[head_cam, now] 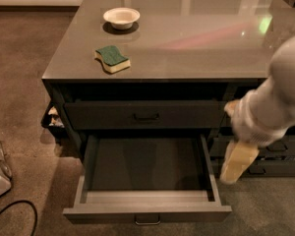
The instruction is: Close middle drawer
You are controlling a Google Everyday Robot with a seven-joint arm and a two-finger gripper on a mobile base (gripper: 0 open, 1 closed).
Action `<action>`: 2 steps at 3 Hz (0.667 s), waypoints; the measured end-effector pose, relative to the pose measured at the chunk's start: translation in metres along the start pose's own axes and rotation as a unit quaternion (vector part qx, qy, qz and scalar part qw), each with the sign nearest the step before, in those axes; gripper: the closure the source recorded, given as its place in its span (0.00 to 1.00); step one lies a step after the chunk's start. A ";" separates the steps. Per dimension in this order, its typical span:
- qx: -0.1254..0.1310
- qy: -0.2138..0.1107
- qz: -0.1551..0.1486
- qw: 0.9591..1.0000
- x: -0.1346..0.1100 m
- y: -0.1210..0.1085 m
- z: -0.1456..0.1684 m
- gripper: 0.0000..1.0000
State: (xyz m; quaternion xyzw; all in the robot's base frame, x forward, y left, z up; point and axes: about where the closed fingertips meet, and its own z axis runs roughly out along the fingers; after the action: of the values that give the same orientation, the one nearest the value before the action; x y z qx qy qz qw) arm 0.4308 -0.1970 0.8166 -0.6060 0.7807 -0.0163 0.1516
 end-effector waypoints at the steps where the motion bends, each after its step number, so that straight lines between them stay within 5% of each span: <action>1: -0.039 -0.013 0.010 0.999 0.006 0.035 0.095 0.00; 2: -0.080 -0.031 0.027 0.996 0.021 0.070 0.181 0.19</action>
Offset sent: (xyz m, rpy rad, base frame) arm -0.0382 0.0369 -0.3062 0.1887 0.2392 -0.0161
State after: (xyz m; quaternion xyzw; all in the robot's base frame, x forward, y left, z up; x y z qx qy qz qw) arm 0.4071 -0.1700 0.6253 -0.5952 0.7905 0.0689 0.1268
